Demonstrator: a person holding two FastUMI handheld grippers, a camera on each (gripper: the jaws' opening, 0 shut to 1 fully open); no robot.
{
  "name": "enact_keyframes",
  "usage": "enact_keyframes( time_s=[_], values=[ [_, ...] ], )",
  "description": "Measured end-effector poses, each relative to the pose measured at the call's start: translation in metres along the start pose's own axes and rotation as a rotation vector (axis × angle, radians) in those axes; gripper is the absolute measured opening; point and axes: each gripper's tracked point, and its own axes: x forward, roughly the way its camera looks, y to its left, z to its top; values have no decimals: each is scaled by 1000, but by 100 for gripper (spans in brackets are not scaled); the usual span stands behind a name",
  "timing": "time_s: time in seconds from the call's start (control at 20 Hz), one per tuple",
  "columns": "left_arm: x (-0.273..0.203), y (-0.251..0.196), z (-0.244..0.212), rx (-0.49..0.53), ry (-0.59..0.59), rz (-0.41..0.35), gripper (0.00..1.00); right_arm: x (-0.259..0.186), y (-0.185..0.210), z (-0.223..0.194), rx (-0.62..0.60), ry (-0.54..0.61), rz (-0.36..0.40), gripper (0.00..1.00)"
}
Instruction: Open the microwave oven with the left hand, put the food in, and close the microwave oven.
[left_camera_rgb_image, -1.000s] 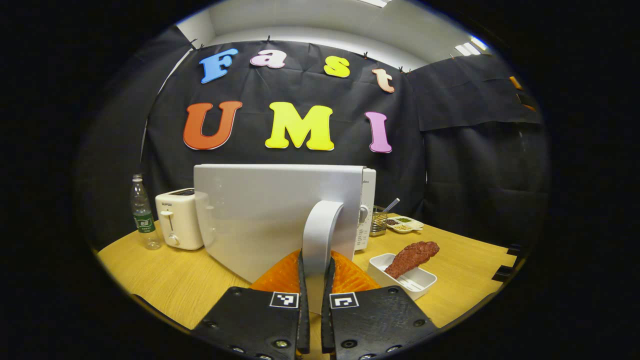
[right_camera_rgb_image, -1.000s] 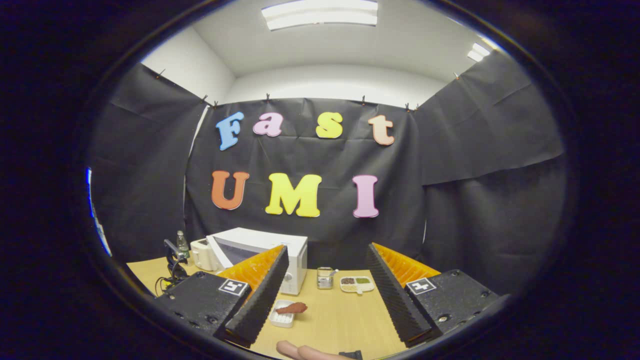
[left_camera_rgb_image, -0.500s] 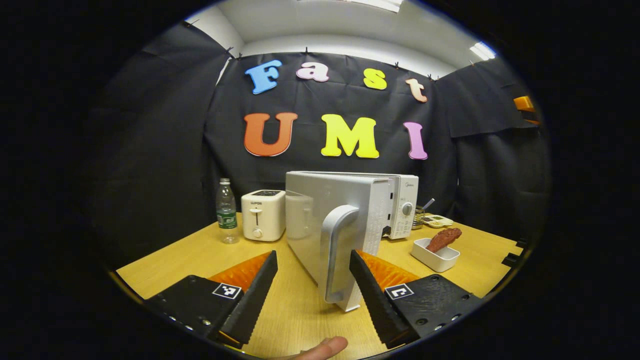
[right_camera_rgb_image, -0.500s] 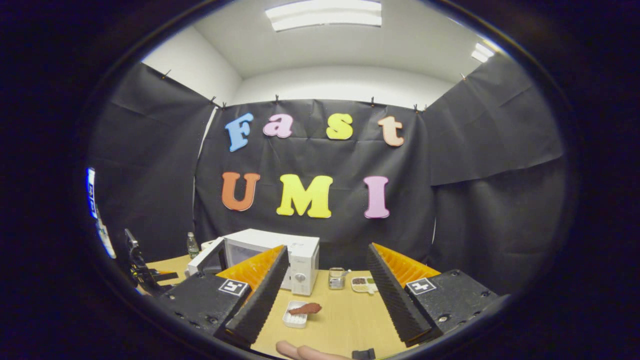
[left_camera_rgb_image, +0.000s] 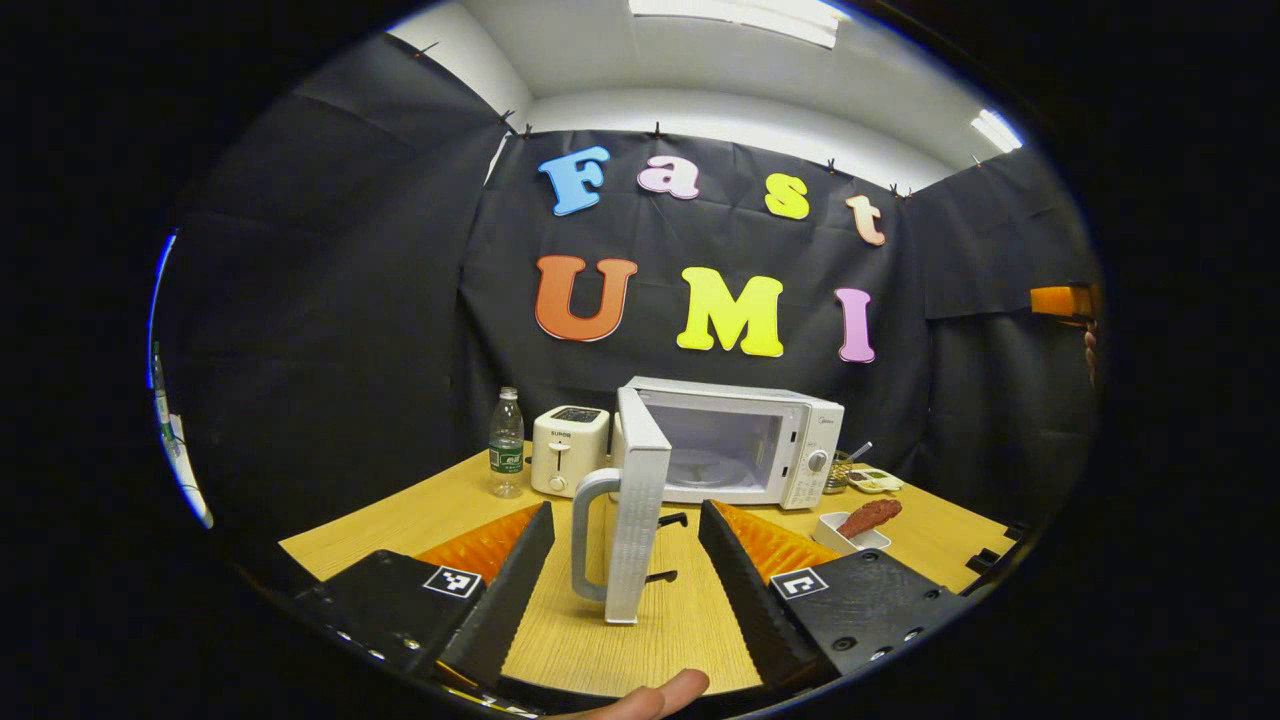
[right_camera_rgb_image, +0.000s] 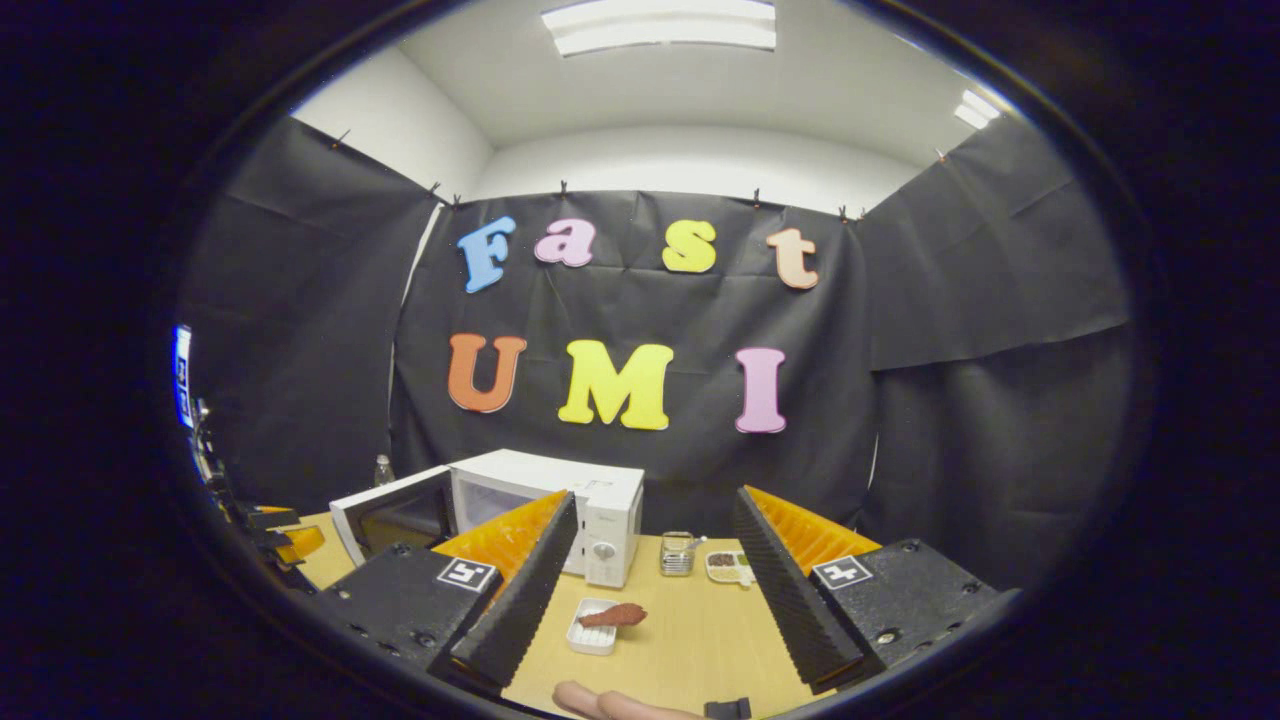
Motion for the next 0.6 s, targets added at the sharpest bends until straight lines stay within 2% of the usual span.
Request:
enact_keyframes(
  time_s=[0.2, 0.25, 0.3, 0.35, 0.45, 0.5, 0.55, 0.6],
  values=[
    [-8, -9, 44, 24, -15, 21, 89, 28, -10, -10, 0, 20, 1, 91],
    [-8, -8, 55, 34, -19, 35, 89, 37, -13, -15, 8, 39, 3, 99],
    [-7, -8, 66, 46, -23, 51, 89, 45, -15, -22, 14, 61, 8, 90],
    [-5, -10, 79, 58, -34, 60, 89, 54, -17, -29, 15, 84, 14, 100],
    [1, -19, 107, 80, -61, 65, 89, 71, -24, -38, 4, 123, 23, 100],
    [4, -25, 118, 83, -74, 58, 89, 80, -30, -42, -5, 140, 22, 91],
    [9, -35, 130, 78, -79, 47, 89, 88, -35, -49, -13, 162, 23, 100],
    [12, -41, 138, 73, -85, 37, 89, 96, -38, -58, -17, 191, 26, 100]
  ],
)
